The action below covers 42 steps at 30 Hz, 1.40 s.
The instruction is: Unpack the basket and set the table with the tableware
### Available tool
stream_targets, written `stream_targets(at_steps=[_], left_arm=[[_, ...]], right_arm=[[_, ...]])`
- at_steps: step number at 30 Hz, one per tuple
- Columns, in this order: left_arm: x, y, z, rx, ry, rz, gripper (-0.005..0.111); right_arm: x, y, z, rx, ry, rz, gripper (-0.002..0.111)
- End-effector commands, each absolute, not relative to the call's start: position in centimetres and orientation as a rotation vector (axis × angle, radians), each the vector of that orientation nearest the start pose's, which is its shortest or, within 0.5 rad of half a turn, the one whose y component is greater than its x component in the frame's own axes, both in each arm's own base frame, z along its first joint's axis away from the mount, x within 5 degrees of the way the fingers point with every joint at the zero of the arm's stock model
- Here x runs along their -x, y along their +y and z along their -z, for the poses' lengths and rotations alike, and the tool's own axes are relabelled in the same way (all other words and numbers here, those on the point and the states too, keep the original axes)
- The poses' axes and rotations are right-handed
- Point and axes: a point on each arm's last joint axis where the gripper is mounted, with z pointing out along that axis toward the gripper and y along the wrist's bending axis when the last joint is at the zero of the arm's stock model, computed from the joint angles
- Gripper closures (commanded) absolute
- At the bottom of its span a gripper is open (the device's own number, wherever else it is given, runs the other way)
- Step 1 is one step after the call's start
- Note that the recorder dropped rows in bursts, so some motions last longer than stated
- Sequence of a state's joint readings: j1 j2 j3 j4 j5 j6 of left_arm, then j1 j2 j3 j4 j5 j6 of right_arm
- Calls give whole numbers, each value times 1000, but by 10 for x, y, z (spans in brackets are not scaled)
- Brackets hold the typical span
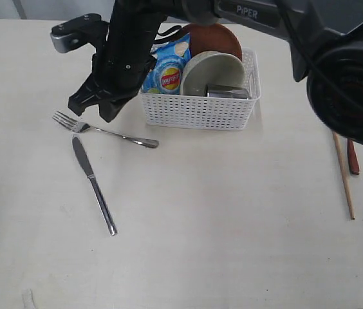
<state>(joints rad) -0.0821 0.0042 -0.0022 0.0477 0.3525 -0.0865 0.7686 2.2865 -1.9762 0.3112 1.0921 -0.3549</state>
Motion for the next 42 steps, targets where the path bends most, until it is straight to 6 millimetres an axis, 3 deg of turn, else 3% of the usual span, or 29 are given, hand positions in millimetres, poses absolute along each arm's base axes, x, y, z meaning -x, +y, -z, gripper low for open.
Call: stream_targets(at_steps=[1, 9, 18, 22, 30, 36, 42], left_arm=[[-53, -3, -182, -31, 1826, 60, 107], [-53, -3, -182, -31, 1826, 60, 107], [-53, -3, -182, -31, 1826, 60, 107], [-53, -3, -182, -31, 1826, 60, 107], [-53, -3, -182, -31, 1826, 60, 107], [-53, -3, -182, -31, 1826, 60, 107], [-53, -3, -182, -31, 1826, 60, 107]], right_arm=[[-322, 349, -193, 1484, 2651, -360, 109], [-275, 368, -159, 1615, 2671, -95, 109], [-242, 375, -135, 1637, 2724, -36, 109], [-236, 376, -128, 1650, 2716, -28, 109], [-229, 397, -124, 1618, 2582, -137, 109], [-227, 400, -105, 1625, 2616, -181, 109], [-230, 409, -107, 1569, 2557, -279, 109]])
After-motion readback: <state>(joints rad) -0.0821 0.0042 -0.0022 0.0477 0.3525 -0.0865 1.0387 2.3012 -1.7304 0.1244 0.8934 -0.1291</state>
